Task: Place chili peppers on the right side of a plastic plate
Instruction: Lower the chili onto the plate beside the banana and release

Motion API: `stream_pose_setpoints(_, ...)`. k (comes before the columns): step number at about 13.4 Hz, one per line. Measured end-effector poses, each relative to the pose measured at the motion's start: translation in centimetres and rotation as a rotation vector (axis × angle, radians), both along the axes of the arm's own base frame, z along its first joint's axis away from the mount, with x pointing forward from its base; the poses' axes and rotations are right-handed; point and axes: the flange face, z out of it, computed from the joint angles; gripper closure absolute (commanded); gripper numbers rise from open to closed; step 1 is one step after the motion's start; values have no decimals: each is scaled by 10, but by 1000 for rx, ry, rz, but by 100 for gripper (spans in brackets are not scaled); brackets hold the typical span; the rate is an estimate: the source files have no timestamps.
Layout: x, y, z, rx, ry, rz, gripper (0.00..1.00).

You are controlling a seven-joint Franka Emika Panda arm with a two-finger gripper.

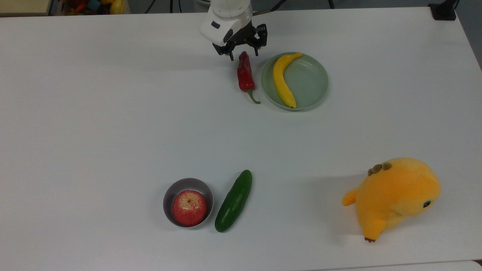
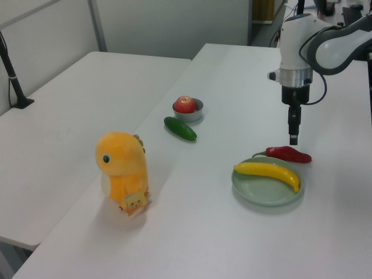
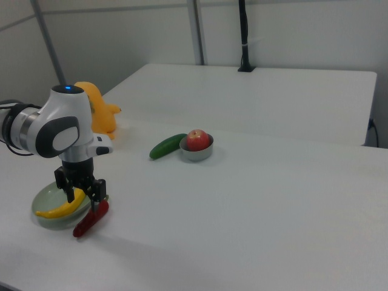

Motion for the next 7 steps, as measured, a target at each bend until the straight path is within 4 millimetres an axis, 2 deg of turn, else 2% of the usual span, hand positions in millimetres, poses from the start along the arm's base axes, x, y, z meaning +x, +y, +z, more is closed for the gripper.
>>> stream_pose_setpoints(4,0,1,8,-2,24,-22,0)
stream_pose_setpoints(6,6,3,28,1,26,-47,0)
stream_pose_setpoints(7,13,5,44,3,10,-85,0)
